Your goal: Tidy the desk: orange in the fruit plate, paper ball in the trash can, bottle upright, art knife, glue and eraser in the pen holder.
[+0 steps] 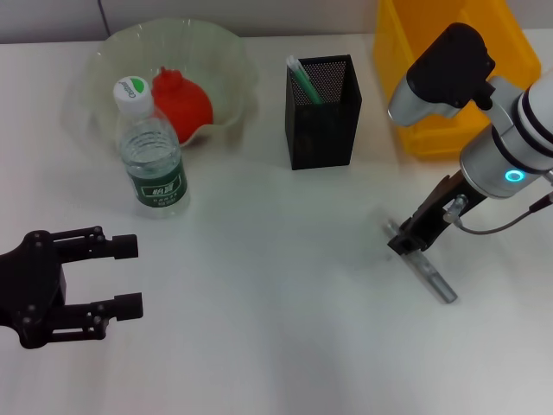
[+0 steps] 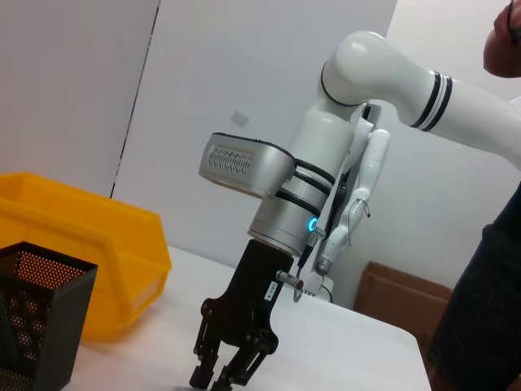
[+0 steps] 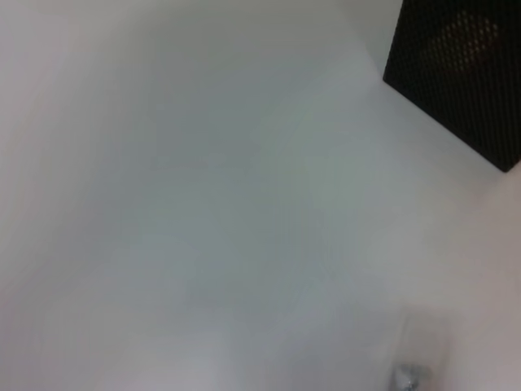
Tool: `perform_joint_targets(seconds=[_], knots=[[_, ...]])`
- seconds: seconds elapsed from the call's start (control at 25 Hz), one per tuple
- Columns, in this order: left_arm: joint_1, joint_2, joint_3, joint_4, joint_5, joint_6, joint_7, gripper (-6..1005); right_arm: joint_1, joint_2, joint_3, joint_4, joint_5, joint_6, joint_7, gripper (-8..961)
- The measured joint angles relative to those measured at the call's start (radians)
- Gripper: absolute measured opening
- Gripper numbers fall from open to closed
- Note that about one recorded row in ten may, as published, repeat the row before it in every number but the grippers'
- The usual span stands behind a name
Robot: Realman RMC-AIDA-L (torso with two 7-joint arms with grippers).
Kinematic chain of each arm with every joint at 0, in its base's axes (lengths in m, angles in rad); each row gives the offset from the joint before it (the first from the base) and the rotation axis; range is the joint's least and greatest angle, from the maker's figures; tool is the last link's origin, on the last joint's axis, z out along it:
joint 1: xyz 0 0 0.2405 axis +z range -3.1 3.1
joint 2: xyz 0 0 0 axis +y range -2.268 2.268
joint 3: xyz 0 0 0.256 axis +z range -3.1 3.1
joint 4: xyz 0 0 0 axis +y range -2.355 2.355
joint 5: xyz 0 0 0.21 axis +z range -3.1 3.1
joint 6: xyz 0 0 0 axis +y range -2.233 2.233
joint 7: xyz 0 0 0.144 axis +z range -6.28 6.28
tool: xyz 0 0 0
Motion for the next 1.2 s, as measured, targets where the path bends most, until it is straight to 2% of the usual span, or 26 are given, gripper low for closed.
perform_joint_targets(seconds=[0.76,0.92,1.04,1.2], knots=[[-0.002,-0.004,0.002,0.0,0.0,-0.001,0.001,738,0.003,-0.002,0.004,0.019,-0.001,-0.008,-0.005,240],[-0.002,-0.004,0.001,0.0,0.0,-0.001,0.002,739,-0.008,-0.002,0.03,-0.011,0.012,-0.023,-0.016,183],[-0.001,-0.004,0.001,0.0,0.001,0.0,0.004,739,-0.027,-0.004,0.158,-0.054,0.084,-0.059,-0.083,148],[0.0,-0.006,0.001,0.0,-0.002,0.001,0.01,739,-0.036,-0.012,0.491,-0.018,0.305,-0.11,-0.22,125]])
